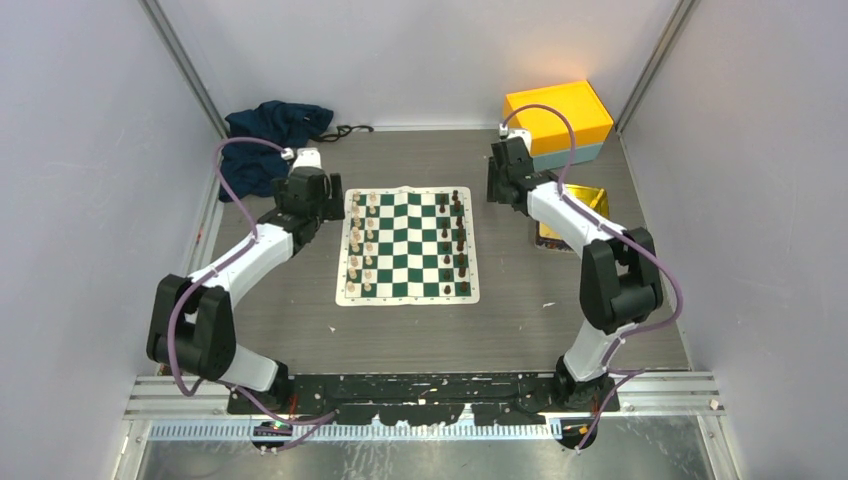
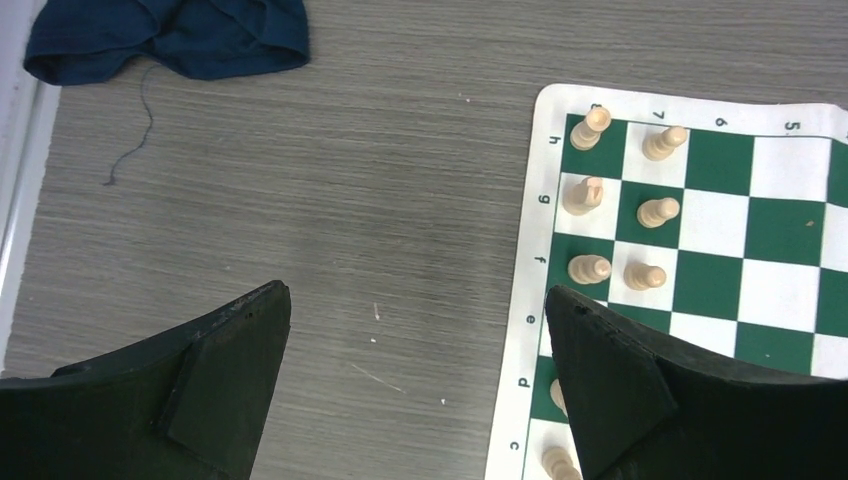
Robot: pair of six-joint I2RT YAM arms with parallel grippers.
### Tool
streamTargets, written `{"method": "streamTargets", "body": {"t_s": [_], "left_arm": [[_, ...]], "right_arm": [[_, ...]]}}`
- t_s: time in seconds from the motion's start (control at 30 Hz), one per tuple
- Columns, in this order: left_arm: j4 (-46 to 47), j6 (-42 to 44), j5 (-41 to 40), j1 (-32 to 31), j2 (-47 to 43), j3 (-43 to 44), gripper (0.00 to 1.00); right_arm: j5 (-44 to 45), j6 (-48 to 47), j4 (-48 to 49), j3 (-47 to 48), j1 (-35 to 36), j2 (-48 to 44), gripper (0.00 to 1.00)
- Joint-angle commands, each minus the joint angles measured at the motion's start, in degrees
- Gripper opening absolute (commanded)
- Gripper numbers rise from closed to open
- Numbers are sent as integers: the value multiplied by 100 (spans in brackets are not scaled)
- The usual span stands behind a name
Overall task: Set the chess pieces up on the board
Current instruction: Reset both arms
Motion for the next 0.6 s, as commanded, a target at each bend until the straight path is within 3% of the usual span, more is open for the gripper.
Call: {"method": "streamTargets", "body": {"t_s": [0.0, 0.2, 0.57], "left_arm": [[1052, 204, 195, 128, 145, -200, 99], [1660, 236, 436, 173, 279, -521, 98], [1557, 209, 513, 157, 250, -409, 99]], "right_arm": [[431, 145, 674, -327, 59, -685, 54], [665, 304, 842, -673, 83, -856, 56], [1246, 389, 1098, -998, 120, -1000, 55]]}}
